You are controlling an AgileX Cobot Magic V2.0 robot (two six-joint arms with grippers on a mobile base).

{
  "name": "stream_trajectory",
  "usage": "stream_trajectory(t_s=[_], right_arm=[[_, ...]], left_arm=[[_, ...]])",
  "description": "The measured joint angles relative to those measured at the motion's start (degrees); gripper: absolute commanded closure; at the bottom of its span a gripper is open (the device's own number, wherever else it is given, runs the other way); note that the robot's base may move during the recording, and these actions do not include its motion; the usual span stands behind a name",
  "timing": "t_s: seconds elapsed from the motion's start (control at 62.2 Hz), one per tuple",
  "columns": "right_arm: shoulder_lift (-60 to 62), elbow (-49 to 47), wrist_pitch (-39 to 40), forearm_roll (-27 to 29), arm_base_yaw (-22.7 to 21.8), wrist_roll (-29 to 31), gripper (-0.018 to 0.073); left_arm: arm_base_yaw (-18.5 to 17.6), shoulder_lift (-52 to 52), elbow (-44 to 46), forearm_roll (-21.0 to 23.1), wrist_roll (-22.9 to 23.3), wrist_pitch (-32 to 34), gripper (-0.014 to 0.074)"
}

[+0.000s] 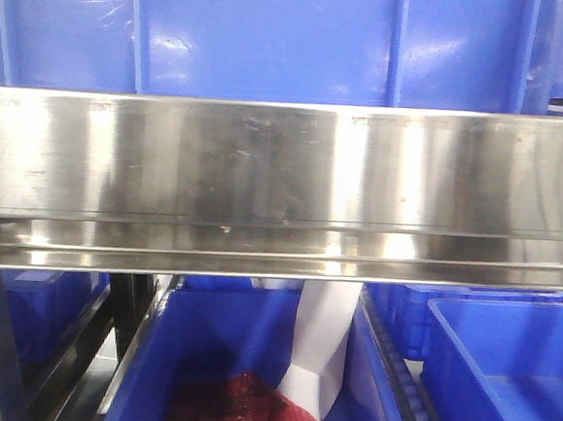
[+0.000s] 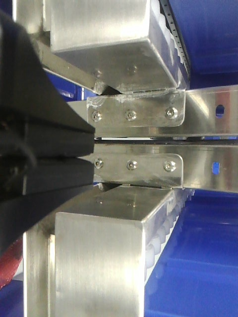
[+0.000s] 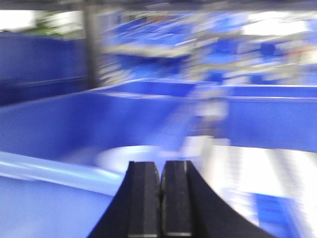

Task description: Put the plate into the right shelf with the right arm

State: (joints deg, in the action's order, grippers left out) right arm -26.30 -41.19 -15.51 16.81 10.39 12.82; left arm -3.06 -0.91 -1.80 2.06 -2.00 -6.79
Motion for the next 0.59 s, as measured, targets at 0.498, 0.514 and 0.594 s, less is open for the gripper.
stream_trajectory(t_s=[0.498, 0.514, 0.594], right_arm=[[22.99, 27.65, 8.87, -9.51, -8.68, -10.97, 0.0489], [23.79, 28.69, 9.46, -9.55, -8.68, -11.07, 0.0489], [26.24, 31.73, 11.52, -10.24, -8.68, -11.1, 0.0489]], left_arm=[[0.0, 0.0, 0.0, 0.0, 0.0, 0.0, 0.0643], [0.0, 0.0, 0.0, 0.0, 0.0, 0.0, 0.0643], [0.0, 0.0, 0.0, 0.0, 0.0, 0.0, 0.0643]])
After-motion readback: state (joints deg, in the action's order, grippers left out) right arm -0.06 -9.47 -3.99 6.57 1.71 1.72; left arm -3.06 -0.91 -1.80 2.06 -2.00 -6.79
